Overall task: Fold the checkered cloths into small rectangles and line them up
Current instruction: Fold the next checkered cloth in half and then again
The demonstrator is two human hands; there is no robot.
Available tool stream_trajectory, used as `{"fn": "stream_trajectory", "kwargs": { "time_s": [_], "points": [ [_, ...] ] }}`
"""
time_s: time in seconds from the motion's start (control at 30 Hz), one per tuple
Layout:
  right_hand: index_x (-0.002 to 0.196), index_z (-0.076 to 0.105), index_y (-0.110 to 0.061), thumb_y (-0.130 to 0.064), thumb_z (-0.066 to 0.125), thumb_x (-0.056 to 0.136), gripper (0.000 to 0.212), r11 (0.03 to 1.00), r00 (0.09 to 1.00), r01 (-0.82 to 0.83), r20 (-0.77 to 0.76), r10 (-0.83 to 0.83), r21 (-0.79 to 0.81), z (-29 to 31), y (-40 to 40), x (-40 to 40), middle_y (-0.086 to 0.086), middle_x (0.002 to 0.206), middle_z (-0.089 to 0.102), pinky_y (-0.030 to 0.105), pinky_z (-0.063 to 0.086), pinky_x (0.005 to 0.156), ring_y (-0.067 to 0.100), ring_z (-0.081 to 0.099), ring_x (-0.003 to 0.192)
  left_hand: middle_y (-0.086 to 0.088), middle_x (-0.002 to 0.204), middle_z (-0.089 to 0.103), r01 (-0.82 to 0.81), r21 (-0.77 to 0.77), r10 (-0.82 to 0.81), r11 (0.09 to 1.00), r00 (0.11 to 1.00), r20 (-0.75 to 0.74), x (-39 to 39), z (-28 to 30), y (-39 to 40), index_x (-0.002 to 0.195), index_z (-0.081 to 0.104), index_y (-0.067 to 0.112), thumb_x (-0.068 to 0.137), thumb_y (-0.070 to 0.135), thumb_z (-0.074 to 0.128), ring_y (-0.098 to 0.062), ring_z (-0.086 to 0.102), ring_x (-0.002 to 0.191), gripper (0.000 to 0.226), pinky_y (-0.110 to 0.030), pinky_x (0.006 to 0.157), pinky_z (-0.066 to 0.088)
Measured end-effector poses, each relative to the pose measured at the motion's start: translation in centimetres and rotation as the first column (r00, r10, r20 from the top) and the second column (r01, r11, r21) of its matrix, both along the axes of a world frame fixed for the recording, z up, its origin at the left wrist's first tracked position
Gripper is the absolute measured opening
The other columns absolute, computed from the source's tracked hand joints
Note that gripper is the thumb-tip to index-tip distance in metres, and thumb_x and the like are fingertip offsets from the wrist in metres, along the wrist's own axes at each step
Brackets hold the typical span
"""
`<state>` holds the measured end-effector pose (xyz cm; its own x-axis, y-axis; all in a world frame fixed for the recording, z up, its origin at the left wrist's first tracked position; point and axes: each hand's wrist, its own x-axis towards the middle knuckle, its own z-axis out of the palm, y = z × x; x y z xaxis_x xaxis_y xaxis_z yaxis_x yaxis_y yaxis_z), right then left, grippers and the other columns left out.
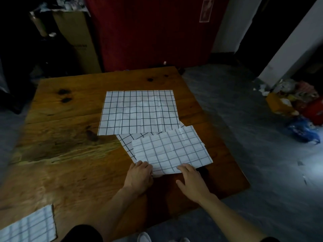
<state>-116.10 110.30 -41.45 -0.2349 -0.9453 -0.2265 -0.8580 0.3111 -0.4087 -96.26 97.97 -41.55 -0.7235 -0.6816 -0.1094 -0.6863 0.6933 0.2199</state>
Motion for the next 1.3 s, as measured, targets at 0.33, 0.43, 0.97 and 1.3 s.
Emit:
{"fn": "stream_trajectory", "kwargs": {
  "time_s": [0.33, 0.43, 0.97, 1.3],
  "points": [
    [0.140, 0.041, -0.025, -0.036, 0.058, 0.093, 0.052, 0.995, 0.996, -0.087, 0.017, 0.088, -0.050, 0.1, 1.6, 0.9, -0.007, 0.140, 0.039, 0.029, 0.032, 0.109, 0.012, 0.036, 0.130, 0.006, 0.093, 0.063, -0.038, 0.014, 0.039, 0.999, 0.997, -0.065, -1.5, 1.6, 3.1, 0.091, 0.063, 0.025, 0.096, 0.028, 0.052, -0.012, 0.057, 0.088, 0.013, -0.030, 0.087, 0.042],
    [0.140, 0.043, -0.023, -0.037, 0.057, 0.093, 0.051, 0.993, 0.993, -0.110, 0.029, 0.111, -0.047, -0.1, 1.9, 1.1, -0.005, 0.138, 0.041, 0.028, 0.033, 0.108, 0.012, 0.037, 0.127, 0.006, 0.090, 0.064, -0.069, 0.096, 0.078, 0.993, 0.992, -0.097, -1.5, 1.8, 3.6, 0.086, 0.065, 0.024, 0.093, 0.028, 0.058, -0.012, 0.058, 0.085, 0.010, -0.028, 0.078, 0.046],
    [0.104, 0.061, -0.028, -0.020, 0.060, 0.093, 0.014, 0.969, 0.983, 0.087, 0.179, -0.045, -0.233, 1.8, 6.5, -1.7, -0.015, 0.102, 0.053, 0.020, 0.046, 0.089, -0.001, 0.050, 0.098, 0.012, 0.100, 0.064, 0.156, 0.103, -0.109, 0.982, 0.925, -0.363, -6.9, 5.3, 9.5, 0.101, 0.064, 0.029, 0.086, 0.036, 0.063, -0.003, 0.053, 0.096, 0.016, -0.028, 0.094, 0.044],
    [0.083, 0.067, -0.023, -0.015, 0.072, 0.086, 0.010, 0.836, 0.760, 0.495, 0.583, -0.287, -0.235, 1.2, 12.1, -7.3, -0.011, 0.085, 0.069, 0.018, 0.051, 0.079, 0.005, 0.065, 0.089, 0.015, 0.105, 0.059, 0.184, 0.200, -0.154, 0.962, 0.976, -0.155, -5.5, 2.5, 6.8, 0.097, 0.063, 0.034, 0.086, 0.028, 0.069, -0.002, 0.053, 0.099, 0.014, -0.025, 0.093, 0.047]
  ]
}}
